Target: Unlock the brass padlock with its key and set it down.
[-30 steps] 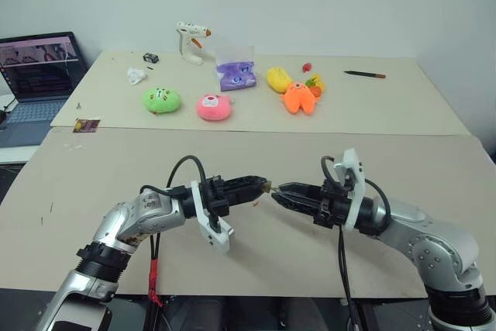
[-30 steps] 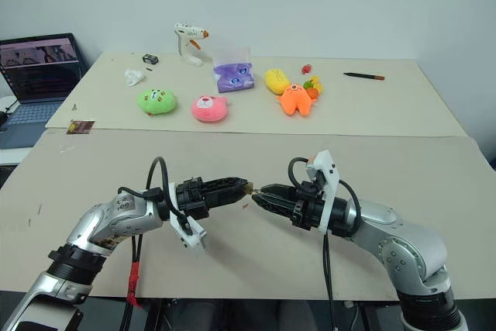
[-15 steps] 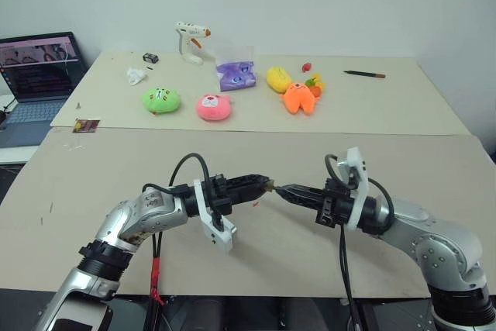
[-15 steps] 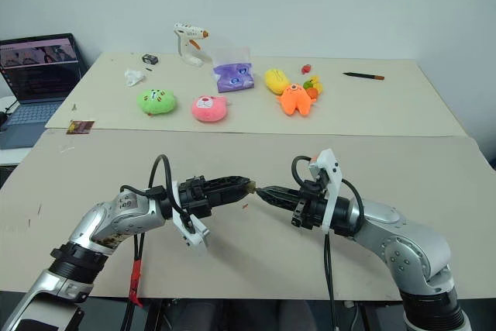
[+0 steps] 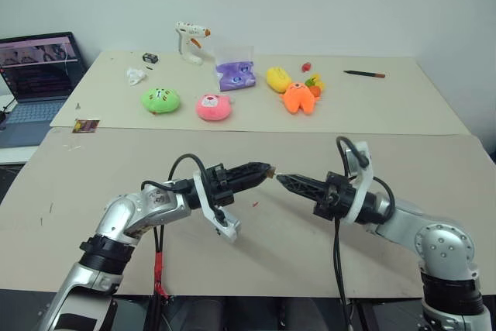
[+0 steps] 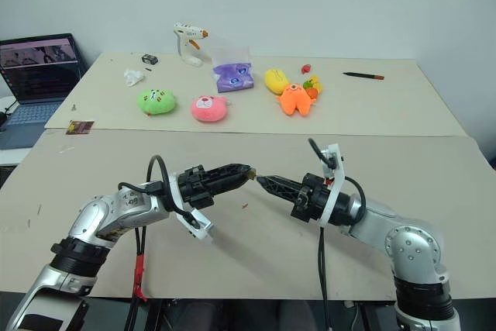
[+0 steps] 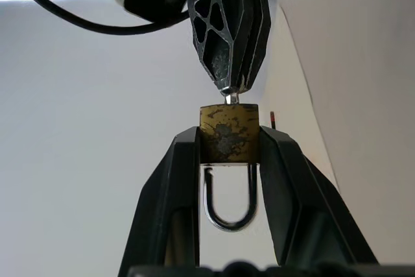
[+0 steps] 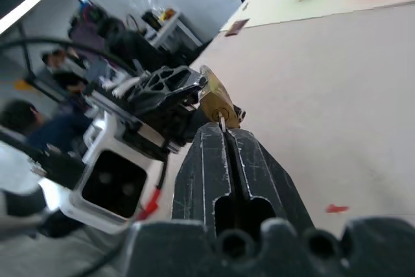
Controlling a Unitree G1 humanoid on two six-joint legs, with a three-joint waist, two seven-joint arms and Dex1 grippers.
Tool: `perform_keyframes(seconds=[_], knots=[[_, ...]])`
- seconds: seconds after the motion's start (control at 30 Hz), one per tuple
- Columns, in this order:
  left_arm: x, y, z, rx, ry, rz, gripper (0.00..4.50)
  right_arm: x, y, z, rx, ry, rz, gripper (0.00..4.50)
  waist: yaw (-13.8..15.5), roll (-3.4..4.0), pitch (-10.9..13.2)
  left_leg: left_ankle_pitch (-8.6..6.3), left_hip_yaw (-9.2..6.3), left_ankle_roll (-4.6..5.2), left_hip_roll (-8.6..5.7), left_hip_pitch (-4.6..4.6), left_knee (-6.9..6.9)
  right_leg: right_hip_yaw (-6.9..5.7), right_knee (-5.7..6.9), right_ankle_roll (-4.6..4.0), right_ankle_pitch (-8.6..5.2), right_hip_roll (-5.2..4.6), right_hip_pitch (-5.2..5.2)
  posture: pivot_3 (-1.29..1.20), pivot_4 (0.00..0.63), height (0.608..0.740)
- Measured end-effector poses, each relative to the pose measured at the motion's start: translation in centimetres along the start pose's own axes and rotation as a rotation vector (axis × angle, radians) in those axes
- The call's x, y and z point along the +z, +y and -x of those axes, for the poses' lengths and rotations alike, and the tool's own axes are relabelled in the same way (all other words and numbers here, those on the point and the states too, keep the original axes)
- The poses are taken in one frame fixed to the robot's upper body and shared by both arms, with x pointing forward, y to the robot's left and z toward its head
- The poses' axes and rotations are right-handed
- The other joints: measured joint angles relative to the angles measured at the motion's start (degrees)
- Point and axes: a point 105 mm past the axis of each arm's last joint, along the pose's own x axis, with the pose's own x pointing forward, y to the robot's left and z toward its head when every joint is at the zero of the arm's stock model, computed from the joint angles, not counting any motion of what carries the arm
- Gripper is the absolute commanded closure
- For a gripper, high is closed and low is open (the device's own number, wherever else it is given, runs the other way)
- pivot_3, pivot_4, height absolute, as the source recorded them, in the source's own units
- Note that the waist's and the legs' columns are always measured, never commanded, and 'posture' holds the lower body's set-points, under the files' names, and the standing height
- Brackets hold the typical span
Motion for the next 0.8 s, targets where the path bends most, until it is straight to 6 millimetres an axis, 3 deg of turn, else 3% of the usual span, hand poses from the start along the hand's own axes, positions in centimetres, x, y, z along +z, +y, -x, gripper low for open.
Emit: perform_keyframes(seconds=[0.13,0.27,0.37,0.47,0.6,0.8], knots=[[-0.1,0.3,-0.1,0.007,0.015,-0.007,3.68,0.4,0.1,0.0,-0.008,0.004,-0.026,4.49,0.0,0.01,0.0,0.0,0.04,0.01,-0.03,-0.06,-0.02,0.01,0.01,0.0,0.0,-0.06,-0.09,0.0,0.15,0.74],[0.4,-0.5,-0.2,-0.031,0.017,0.08,3.68,0.1,0.2,0.3,-0.084,0.143,0.328,4.49,0.0,0.03,0.0,-0.01,0.09,0.02,-0.07,-0.12,-0.02,-0.02,0.01,0.03,-0.02,-0.06,-0.2,0.0,0.15,0.74],[0.8,-1.7,0.0,-0.06,0.04,0.209,3.68,-0.9,-0.5,0.5,-0.12,0.257,0.541,3.67,-0.1,0.01,0.0,-0.01,0.14,0.02,-0.04,-0.16,0.01,-0.03,0.02,0.03,-0.02,-0.03,-0.27,0.0,0.15,0.74],[0.3,-1.5,0.3,-0.043,0.07,0.261,3.68,-2.6,-2.8,1.4,-0.177,0.285,0.468,2.65,0.1,-0.01,0.0,0.01,0.15,0.0,-0.04,-0.16,0.04,0.0,0.06,0.02,-0.01,-0.02,-0.25,0.0,0.15,0.74],[0.0,-2.7,0.8,-0.065,0.099,0.318,3.68,-2.3,-2.9,1.6,-0.158,0.26,0.468,1.34,-0.1,0.0,0.1,0.01,0.18,0.0,-0.01,-0.14,0.05,0.01,0.06,0.02,-0.01,0.0,-0.25,0.0,0.15,0.74],[-0.1,-3.1,1.0,-0.076,0.103,0.332,3.68,-1.0,-2.8,2.1,-0.165,0.183,0.462,1.34,0.0,0.0,0.1,0.0,0.18,0.0,-0.04,-0.16,0.04,0.01,0.05,0.01,-0.01,-0.04,-0.26,0.0,0.15,0.74]])
